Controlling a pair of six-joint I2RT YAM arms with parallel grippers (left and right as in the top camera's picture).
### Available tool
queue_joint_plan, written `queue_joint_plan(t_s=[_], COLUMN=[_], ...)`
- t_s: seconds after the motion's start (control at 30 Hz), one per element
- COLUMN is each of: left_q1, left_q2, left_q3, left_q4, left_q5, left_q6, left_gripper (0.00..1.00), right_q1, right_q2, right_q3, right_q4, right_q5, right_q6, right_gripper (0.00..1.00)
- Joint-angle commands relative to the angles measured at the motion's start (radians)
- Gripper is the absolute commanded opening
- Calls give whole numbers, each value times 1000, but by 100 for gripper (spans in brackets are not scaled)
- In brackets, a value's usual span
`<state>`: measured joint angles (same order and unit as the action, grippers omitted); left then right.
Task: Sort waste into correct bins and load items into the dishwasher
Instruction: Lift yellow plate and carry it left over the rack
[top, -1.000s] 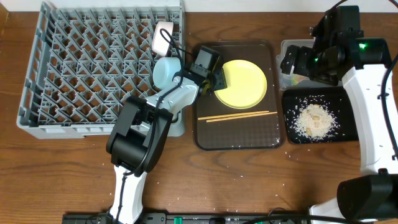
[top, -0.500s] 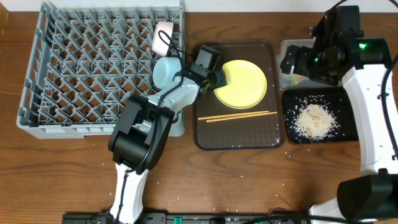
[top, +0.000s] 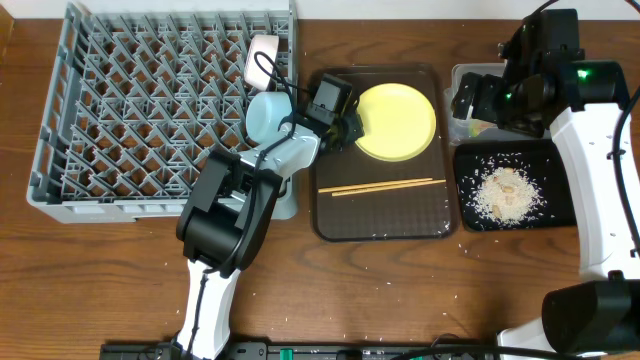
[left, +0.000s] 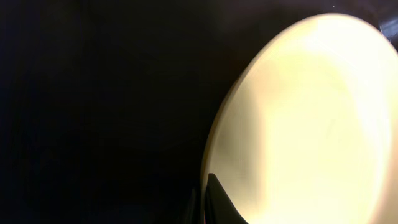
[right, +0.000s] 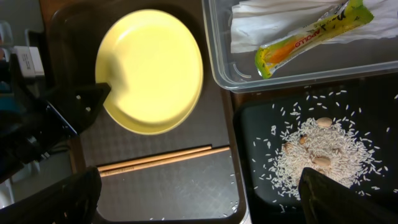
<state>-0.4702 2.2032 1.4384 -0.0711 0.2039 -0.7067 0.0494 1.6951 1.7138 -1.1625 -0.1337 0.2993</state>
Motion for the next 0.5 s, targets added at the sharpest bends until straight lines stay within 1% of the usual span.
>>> queue_joint_plan(t_s=[0.0, 0.17, 0.47], left_q1=[28, 53, 72], left_q2=[0, -113, -354], left_q3=[-41, -41, -41], left_q4=[-31, -31, -37], left_q5=[29, 59, 47], left_q6=[21, 50, 211], left_gripper=[8, 7, 7], right_q1=[10, 10, 10], right_q2=[2, 2, 2], right_q3=[5, 5, 5], right_q4=[-1, -1, -1], right_q5=[6, 6, 6], right_q6=[-8, -8, -8], right_gripper=[99, 99, 99])
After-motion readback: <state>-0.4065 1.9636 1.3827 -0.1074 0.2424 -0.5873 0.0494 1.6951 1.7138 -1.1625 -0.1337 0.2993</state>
